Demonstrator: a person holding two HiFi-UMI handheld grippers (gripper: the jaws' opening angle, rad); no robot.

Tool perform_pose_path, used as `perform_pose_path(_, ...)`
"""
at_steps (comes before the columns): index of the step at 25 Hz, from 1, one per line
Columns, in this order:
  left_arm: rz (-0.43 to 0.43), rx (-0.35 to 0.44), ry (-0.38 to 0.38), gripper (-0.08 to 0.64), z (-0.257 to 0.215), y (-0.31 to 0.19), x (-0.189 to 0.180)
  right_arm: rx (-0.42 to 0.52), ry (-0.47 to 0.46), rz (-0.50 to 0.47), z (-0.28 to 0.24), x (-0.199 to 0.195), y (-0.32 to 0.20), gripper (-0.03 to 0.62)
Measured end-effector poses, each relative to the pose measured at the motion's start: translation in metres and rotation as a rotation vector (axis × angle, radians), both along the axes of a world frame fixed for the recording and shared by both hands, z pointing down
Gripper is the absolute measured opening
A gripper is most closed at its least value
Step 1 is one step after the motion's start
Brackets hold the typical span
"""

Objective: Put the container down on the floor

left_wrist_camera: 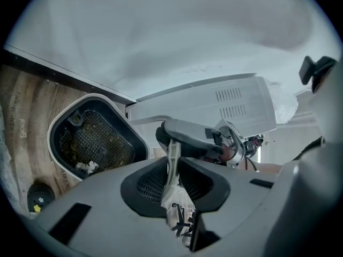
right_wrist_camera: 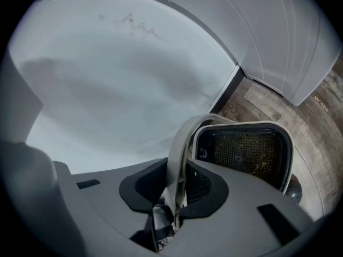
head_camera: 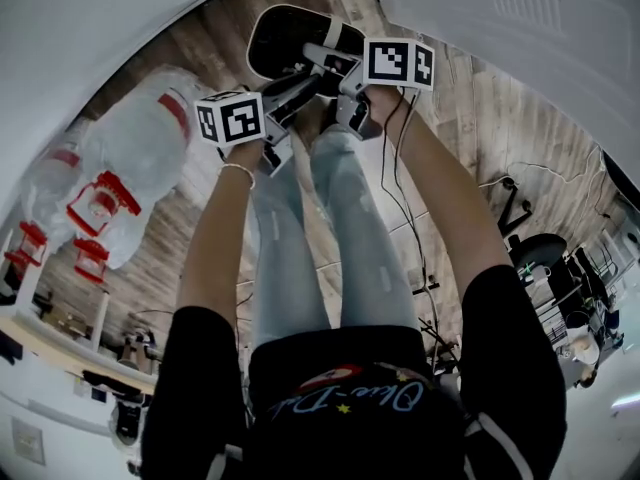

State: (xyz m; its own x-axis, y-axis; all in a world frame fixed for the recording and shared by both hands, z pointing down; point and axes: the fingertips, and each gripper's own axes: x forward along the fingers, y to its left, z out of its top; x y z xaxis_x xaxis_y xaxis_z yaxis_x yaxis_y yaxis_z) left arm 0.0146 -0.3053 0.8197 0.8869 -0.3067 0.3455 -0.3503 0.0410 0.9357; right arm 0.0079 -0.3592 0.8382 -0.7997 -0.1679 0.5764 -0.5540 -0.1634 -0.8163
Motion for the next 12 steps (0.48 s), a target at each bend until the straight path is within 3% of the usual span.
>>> perform_pose_path(12,-0.015,0.001,-0.042,0.052,0.033,-0.018,-0.009,0.01,0.032,-0.039,0.036,-0.011,-0.015,0.063)
